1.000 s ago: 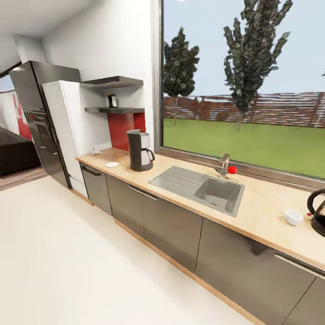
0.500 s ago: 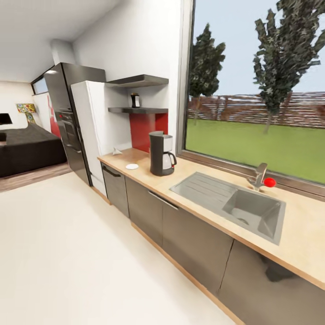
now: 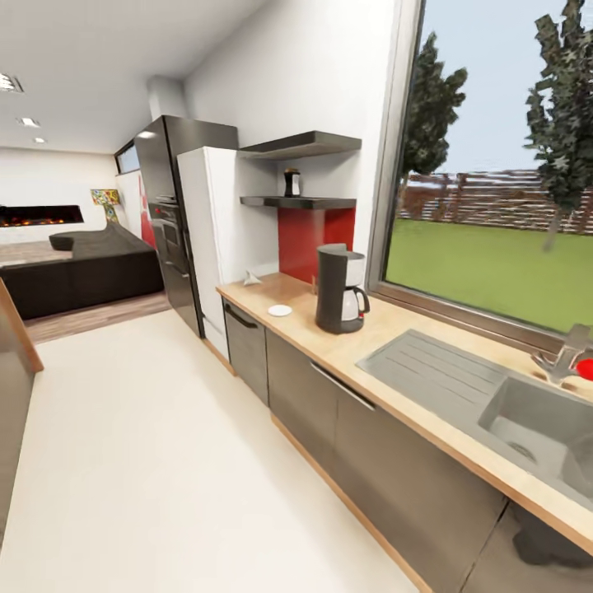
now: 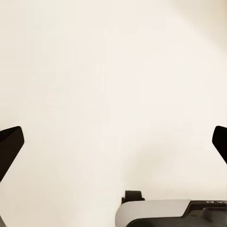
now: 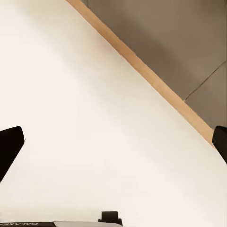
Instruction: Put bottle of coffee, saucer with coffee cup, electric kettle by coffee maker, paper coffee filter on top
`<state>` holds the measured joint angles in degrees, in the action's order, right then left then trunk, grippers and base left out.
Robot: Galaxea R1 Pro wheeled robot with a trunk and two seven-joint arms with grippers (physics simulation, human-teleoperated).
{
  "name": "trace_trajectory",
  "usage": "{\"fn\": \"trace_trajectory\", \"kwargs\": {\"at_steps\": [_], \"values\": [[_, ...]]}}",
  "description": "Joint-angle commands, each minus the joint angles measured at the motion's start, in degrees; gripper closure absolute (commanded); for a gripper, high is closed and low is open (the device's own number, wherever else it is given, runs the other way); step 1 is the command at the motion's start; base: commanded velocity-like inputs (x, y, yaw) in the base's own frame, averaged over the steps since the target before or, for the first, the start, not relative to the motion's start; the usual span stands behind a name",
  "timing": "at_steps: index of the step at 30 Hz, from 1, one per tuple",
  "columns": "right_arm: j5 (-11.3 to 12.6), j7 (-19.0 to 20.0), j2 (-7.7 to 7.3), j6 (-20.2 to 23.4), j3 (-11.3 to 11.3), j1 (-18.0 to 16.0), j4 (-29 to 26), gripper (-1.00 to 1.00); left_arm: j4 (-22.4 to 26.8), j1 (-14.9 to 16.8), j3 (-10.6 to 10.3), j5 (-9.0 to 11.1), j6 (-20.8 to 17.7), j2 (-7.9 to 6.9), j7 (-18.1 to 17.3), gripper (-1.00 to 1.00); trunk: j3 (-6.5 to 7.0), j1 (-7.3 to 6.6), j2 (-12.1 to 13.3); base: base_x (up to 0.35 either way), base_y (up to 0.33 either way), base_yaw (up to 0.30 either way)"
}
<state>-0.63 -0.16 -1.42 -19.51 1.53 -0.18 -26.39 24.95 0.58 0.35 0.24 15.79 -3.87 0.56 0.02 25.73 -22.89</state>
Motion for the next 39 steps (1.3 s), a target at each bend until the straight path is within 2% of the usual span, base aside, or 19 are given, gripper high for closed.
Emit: {"fn": "trace_trajectory", "kwargs": {"at_steps": [1,12,39], "values": [[-0.07,-0.02,0.01,-0.18,0.09,0.0,0.03,-1.0,-0.09,0.03,0.0,0.02,0.19,0.01,0.06,-1.0,-0.02,0.05,-0.03,0.335,0.132,0.265],[-0.07,-0.02,0.01,-0.18,0.08,0.0,0.03,-1.0,-0.08,0.03,0.0,0.02,0.15,0.01,0.1,-1.0,-0.02,0.05,-0.03,0.334,0.137,0.195],[-0.15,0.25,0.01,-0.18,-0.04,0.0,0.11,-1.0,-0.08,0.03,0.0,0.11,0.19,0.01,0.14,-1.0,-0.02,0.05,-0.03,0.309,0.189,0.003]]}}
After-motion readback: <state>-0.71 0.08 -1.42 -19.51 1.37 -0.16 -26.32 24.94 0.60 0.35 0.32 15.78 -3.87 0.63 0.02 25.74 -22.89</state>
